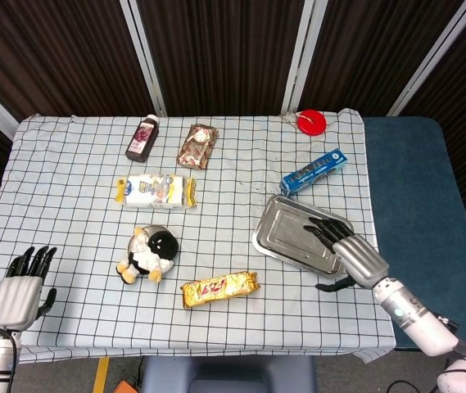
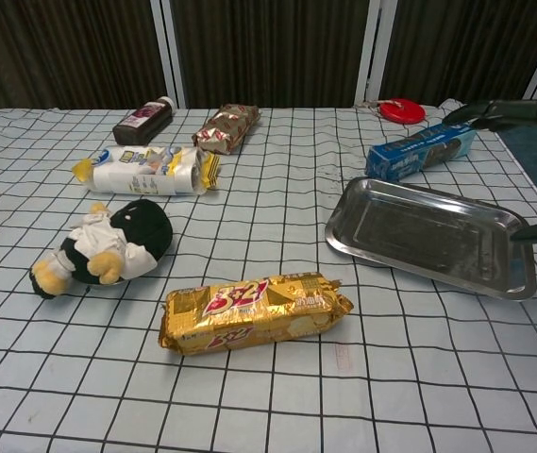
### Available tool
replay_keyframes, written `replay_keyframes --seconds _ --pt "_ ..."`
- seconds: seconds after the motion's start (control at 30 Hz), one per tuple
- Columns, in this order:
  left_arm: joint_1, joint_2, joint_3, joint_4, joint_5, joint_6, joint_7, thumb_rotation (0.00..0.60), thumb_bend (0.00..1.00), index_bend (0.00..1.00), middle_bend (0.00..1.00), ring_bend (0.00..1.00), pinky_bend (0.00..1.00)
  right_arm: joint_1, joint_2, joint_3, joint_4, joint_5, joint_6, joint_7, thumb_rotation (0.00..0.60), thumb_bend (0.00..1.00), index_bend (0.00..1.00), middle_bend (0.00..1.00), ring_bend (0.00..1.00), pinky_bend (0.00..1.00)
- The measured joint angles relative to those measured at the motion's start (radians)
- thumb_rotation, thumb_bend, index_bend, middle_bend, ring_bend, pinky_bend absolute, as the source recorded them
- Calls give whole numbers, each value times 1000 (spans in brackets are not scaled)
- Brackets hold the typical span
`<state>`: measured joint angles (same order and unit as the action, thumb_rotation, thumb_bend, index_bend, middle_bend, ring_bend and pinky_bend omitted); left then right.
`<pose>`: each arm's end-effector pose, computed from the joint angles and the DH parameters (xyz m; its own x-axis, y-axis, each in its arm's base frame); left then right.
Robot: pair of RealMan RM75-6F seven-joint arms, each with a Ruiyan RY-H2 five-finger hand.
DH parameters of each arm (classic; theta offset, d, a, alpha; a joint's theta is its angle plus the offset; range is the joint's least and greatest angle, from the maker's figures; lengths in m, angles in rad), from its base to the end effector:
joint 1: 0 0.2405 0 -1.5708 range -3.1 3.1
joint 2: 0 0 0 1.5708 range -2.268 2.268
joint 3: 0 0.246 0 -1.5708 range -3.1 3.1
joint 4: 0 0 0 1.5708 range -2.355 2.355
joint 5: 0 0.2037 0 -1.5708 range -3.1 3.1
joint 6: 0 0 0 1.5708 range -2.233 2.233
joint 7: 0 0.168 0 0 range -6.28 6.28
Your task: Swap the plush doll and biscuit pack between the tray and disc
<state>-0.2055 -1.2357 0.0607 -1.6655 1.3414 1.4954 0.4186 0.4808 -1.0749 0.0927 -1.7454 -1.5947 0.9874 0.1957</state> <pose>-0.2866 0.2125 0.1114 0.6143 0.0930 0.7836 0.7871 -0.0024 -0.6168 -0.1889 -0.2864 0.0879 0.3142 -0.3671 0.8755 -0.8996 -0.4098 0.1509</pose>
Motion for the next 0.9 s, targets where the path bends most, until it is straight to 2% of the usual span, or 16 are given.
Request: replay_keyframes --seconds 0.13,0.27,0.47,0.67,0.9 --pt "36 4 4 24 12 20 -30 600 433 67 88 31 149 74 -20 13 -33 30 -123 -9 600 60 121 0 32 40" --pt "45 6 -16 44 12 31 -35 600 432 68 89 31 148 181 -61 32 -53 107 -264 -43 600 60 131 2 32 40" --pt "64 17 -49 43 1 44 -59 600 433 68 90 31 148 294 -146 55 -44 249 -376 -143 600 60 140 8 32 40" --pt "73 25 -70 42 -11 43 -77 600 433 68 92 31 148 381 -224 51 -19 384 -442 -246 600 60 144 14 34 40" --pt "83 52 -116 40 -86 16 -136 600 432 68 93 31 148 447 -308 16 15 530 -434 -380 600 60 165 38 57 40"
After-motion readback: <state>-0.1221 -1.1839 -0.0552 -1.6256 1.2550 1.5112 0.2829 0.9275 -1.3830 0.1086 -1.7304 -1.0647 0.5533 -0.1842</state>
